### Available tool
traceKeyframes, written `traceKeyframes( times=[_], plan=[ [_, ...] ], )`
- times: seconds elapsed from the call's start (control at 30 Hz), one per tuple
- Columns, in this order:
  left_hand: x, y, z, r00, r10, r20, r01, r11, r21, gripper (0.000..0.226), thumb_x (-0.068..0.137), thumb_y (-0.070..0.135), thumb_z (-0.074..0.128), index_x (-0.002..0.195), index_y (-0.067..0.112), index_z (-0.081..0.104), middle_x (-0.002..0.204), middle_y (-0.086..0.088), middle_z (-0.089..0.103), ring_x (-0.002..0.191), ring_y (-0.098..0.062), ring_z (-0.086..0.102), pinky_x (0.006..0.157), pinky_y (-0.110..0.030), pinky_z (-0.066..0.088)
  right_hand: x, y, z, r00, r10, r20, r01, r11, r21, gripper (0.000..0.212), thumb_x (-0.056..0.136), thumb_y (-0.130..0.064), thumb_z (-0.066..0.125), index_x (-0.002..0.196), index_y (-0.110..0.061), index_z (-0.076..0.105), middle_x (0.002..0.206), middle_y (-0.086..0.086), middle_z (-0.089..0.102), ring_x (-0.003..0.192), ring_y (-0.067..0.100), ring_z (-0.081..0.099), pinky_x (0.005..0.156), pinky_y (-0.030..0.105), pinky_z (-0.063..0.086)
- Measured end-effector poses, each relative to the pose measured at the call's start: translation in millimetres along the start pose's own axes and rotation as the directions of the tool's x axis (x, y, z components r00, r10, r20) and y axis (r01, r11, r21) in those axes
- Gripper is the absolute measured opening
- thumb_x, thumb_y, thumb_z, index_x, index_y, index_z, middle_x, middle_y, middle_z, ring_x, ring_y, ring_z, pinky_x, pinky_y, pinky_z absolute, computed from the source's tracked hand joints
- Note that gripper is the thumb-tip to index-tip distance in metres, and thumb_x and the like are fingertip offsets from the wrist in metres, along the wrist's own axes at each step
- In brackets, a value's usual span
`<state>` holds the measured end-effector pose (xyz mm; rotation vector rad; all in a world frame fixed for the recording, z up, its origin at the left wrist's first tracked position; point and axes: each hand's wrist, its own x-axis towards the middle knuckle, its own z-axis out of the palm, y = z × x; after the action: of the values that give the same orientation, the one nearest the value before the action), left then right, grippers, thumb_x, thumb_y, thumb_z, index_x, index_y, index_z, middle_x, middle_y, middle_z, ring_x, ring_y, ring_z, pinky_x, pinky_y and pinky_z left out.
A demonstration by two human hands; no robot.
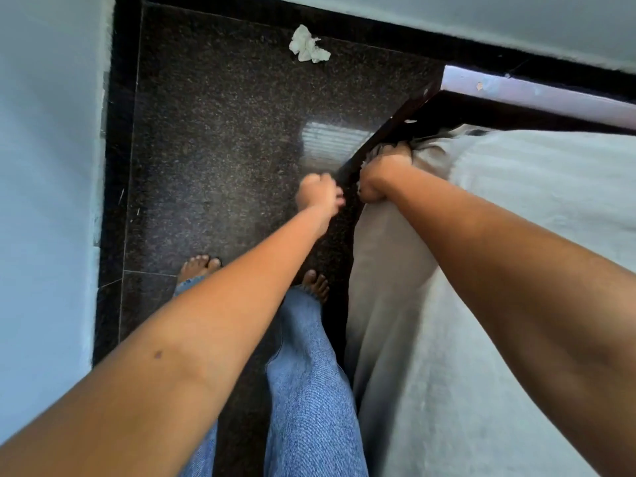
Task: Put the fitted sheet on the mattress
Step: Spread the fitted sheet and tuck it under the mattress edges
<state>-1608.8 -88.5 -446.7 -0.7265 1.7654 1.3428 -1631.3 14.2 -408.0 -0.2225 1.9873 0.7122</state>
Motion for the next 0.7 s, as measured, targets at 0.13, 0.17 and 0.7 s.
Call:
traceKeyframes(
  times=[0.13, 0.17, 0.7],
  plan=[
    [-64, -57, -7, 0.942, -0.138, 0.305, 0.085, 0.980, 0.179, 0.030, 0.096, 0.005, 0.037, 0.113, 0.007, 0.061, 0.080, -0.003, 0.060, 0.055, -0.006, 0.055, 0.052, -0.019, 0.037, -6, 1, -6, 0.991, 0.053, -0.126, -0.017, 0.961, 0.276, 0.039, 0.093, -0.027, 0.048, 0.128, -0.014, 0.054, 0.135, 0.010, 0.053, 0.124, 0.029, 0.050, 0.092, 0.036, 0.043],
    [-70, -66, -2, 0.928, -0.103, 0.359, 0.041, 0.984, 0.175, 0.034, 0.096, 0.003, 0.036, 0.122, 0.005, 0.058, 0.092, -0.008, 0.064, 0.072, -0.012, 0.058, 0.061, -0.021, 0.041, -10, 3, -9, 0.980, 0.078, -0.184, -0.013, 0.944, 0.331, 0.033, 0.093, -0.020, 0.048, 0.124, -0.012, 0.057, 0.130, 0.011, 0.056, 0.119, 0.030, 0.054, 0.085, 0.034, 0.044],
    [122, -265, -257, 0.996, 0.088, 0.031, -0.030, -0.009, 0.999, 0.039, 0.087, 0.031, 0.050, 0.123, 0.016, 0.048, 0.125, -0.013, 0.047, 0.113, -0.034, 0.045, 0.096, -0.047, 0.038, -55, -53, 23, 0.981, -0.186, -0.046, 0.176, 0.970, -0.168, 0.044, 0.100, -0.031, 0.026, 0.140, -0.021, 0.042, 0.147, 0.001, 0.040, 0.137, 0.020, 0.032, 0.108, 0.034, 0.021]
  ],
)
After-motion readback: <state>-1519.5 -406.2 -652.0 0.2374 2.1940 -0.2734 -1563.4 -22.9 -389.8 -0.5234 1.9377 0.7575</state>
